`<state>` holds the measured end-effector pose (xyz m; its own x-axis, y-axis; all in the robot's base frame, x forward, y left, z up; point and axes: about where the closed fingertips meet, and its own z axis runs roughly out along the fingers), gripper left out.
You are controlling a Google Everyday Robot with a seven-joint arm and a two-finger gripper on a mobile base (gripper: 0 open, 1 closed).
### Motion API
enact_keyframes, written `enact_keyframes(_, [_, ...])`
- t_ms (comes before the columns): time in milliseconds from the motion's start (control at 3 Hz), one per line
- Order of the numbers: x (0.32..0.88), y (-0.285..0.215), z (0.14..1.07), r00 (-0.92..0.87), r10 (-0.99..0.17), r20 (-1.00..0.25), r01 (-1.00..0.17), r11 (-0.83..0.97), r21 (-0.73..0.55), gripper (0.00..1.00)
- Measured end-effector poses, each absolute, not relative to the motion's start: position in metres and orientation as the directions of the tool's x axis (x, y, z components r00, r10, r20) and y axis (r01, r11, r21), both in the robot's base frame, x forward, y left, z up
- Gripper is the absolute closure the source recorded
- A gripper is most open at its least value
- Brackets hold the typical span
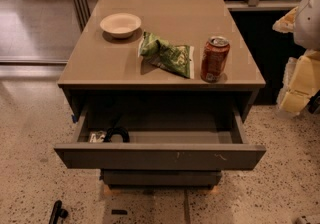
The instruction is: Close top drawer
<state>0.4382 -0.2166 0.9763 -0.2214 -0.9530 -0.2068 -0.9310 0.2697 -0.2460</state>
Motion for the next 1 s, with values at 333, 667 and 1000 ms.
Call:
enact_keyframes(333, [0.438, -0.217, 0.976, -0.221, -0.953, -0.207, -0.931, 0.27, -0.246, 0.0])
enact_keyframes(667, [0.431, -0.216, 0.968, -0.231, -0.944, -0.235, -0.924, 0.289, -0.252, 0.19])
enact_keyframes(1000, [0.413, -0.214, 0.94, -0.25, -0.922, -0.296, -0.916, 0.325, -0.237, 0.42])
